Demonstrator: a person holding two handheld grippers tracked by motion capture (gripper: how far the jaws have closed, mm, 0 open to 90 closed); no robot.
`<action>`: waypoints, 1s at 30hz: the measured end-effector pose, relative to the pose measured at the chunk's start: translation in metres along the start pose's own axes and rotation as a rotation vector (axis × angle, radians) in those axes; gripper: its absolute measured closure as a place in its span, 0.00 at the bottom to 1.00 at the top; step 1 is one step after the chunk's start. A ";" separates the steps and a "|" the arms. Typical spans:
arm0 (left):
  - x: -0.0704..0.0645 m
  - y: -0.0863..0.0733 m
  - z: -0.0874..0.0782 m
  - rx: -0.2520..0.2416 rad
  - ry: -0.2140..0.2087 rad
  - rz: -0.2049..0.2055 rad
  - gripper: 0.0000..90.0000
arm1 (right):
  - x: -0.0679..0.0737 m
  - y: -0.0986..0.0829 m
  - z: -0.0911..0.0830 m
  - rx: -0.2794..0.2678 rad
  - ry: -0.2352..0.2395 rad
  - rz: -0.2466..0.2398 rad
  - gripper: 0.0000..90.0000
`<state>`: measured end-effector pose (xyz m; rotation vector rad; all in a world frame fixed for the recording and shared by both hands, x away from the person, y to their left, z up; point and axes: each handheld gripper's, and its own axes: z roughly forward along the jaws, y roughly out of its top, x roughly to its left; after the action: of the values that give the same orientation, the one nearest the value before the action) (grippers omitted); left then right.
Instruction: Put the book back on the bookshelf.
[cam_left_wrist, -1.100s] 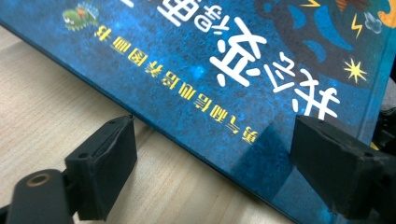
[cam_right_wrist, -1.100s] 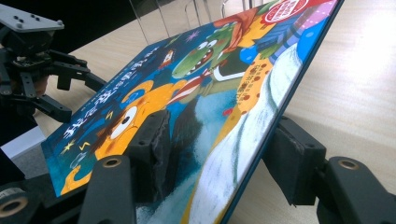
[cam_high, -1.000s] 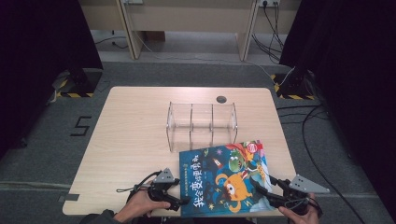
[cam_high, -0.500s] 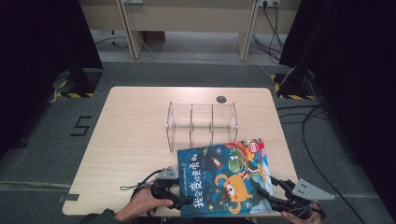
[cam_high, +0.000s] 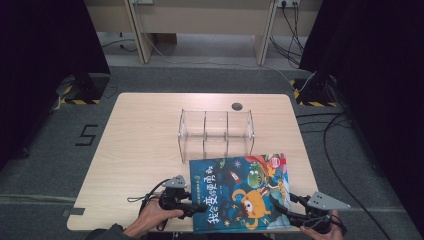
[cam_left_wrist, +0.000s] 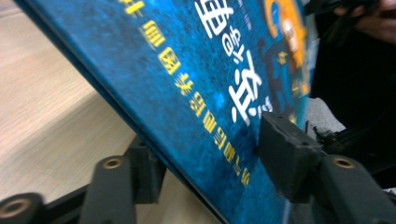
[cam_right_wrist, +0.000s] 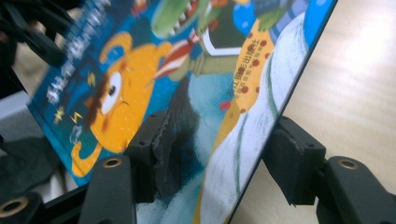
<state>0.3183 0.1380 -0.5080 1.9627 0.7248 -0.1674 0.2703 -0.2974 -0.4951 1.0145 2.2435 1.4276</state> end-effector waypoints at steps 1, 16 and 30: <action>-0.002 0.001 0.000 -0.007 -0.024 -0.005 0.55 | 0.001 -0.001 0.002 0.014 0.004 -0.008 0.48; 0.003 0.001 -0.008 -0.038 -0.016 -0.110 0.62 | 0.004 -0.003 0.012 0.088 0.020 0.018 0.46; -0.003 0.001 -0.014 -0.063 -0.061 -0.155 0.67 | 0.006 -0.003 0.017 0.127 0.013 0.058 0.37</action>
<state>0.3140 0.1483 -0.4988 1.8340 0.8324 -0.2936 0.2748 -0.2826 -0.5052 1.1205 2.3583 1.3324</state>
